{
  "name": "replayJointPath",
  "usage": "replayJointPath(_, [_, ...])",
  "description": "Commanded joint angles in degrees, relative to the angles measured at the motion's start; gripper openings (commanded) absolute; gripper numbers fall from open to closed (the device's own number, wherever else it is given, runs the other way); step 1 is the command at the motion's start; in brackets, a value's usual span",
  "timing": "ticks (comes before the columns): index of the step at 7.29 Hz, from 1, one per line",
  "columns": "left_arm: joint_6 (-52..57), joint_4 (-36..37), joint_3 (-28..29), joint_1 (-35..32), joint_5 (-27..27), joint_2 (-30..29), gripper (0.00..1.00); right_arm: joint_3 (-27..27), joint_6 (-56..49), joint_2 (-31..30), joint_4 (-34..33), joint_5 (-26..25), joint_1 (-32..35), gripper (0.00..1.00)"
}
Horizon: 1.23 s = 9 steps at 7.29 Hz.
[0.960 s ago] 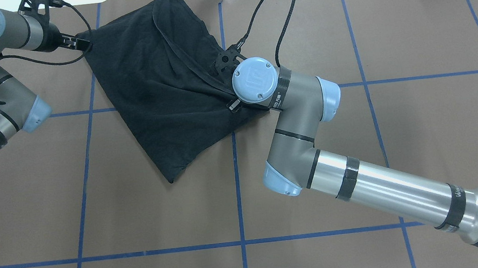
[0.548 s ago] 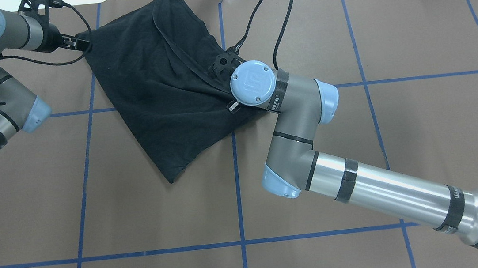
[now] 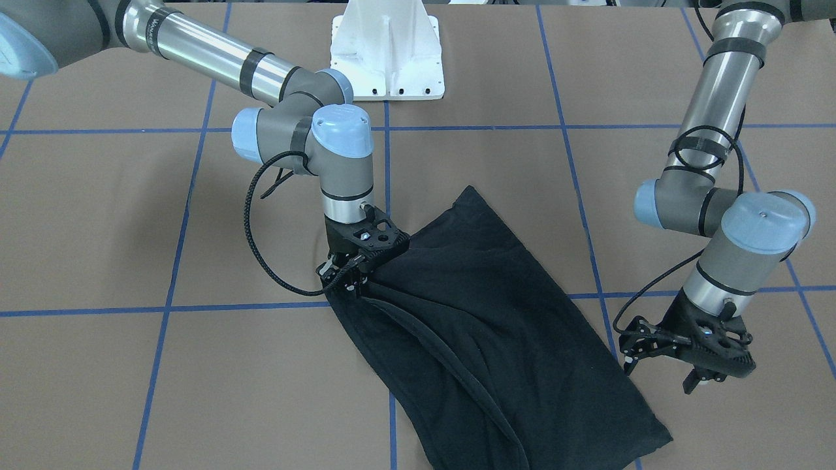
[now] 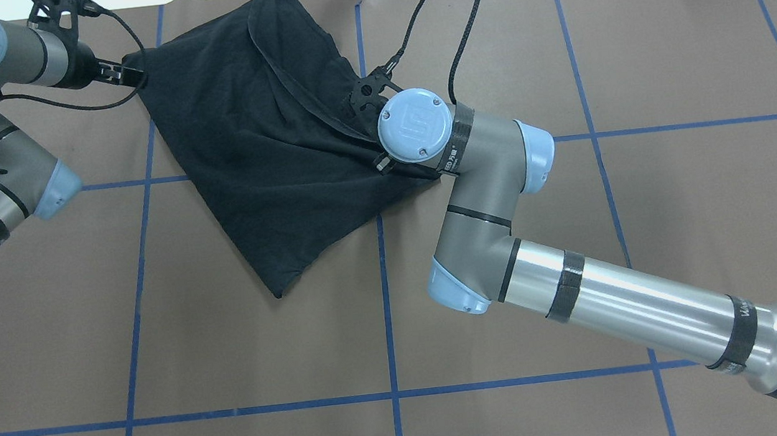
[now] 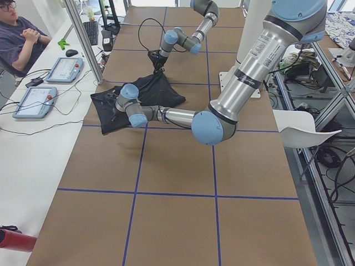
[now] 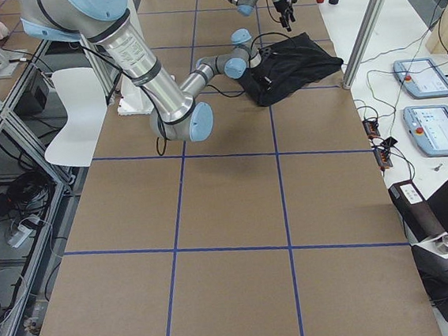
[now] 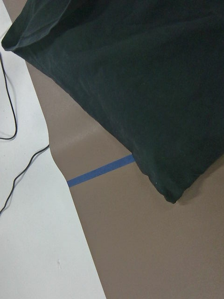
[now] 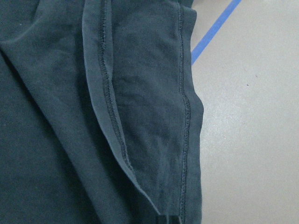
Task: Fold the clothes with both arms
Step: 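Pull the grasped corner outward with the right gripper to stretch the shirt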
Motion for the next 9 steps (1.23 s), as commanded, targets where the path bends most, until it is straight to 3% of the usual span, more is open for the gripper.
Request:
replayJointPath(1, [0.0,0.0,0.0,0.0,0.0,0.0,1.0,0.3,0.2,-0.2,0.0,0.0,-0.2,0.0])
replayJointPath(4, [0.0,0.0,0.0,0.0,0.0,-0.1,1.0,2.7,1.0,-2.8,0.0,0.1,0.5,0.0])
replayJointPath(7, [-1.0,-0.1,-0.2,0.2,0.0,-0.1,1.0,17.7,5.5,-17.7,-0.1,0.6,0.3,0.0])
replayJointPath(9, [-1.8,-0.1,-0.4,0.3,0.0,-0.1,1.0,19.2,9.1,-19.6,-0.1,0.7,-1.2,0.0])
